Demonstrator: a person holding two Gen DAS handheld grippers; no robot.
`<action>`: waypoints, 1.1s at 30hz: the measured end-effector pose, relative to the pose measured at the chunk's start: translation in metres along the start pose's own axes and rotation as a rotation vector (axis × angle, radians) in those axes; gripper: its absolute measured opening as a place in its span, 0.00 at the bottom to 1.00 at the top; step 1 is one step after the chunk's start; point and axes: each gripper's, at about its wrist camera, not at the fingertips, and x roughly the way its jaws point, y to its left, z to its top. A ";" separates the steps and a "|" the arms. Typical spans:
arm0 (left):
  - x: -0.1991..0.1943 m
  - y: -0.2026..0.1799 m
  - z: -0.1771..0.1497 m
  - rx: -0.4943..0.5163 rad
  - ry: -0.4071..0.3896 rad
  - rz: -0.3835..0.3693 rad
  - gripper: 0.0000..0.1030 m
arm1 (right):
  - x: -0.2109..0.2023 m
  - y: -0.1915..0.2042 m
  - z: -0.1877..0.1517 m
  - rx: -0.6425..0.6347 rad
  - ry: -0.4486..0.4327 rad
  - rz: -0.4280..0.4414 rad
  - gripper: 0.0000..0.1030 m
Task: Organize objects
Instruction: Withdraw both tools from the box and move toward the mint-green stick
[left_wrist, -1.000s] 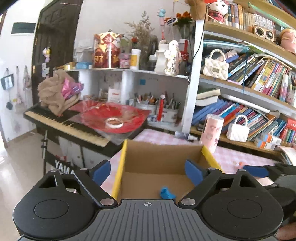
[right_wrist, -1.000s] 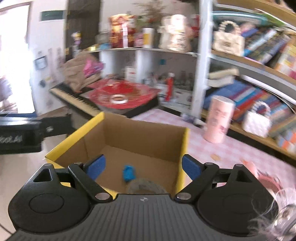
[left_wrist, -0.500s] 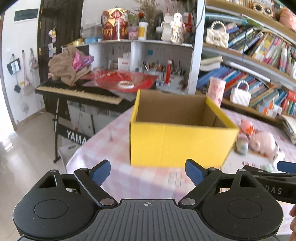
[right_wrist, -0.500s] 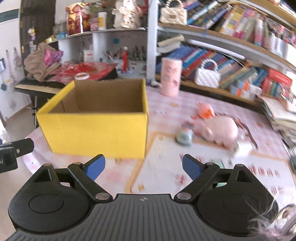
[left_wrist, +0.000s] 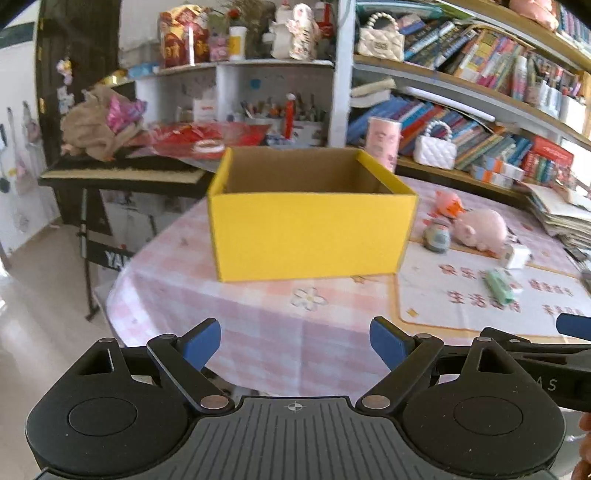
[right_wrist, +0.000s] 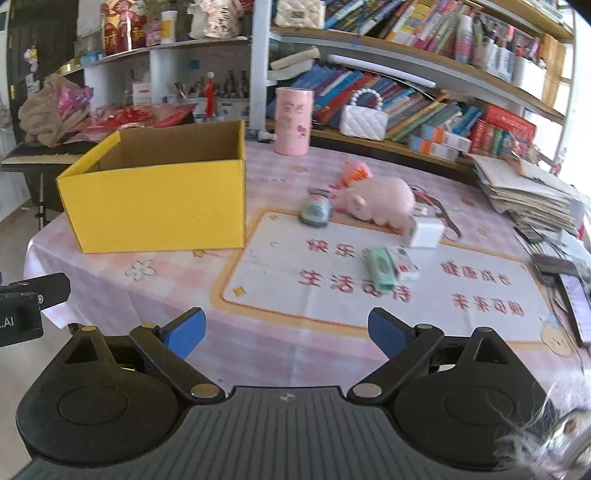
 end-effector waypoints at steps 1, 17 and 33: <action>0.001 -0.004 -0.001 0.010 0.007 -0.010 0.87 | -0.002 -0.003 -0.002 0.004 0.004 -0.006 0.92; 0.015 -0.068 -0.003 0.130 0.055 -0.184 0.87 | -0.017 -0.064 -0.025 0.118 0.059 -0.180 0.94; 0.039 -0.131 0.014 0.198 0.069 -0.258 0.87 | -0.001 -0.124 -0.019 0.191 0.082 -0.224 0.95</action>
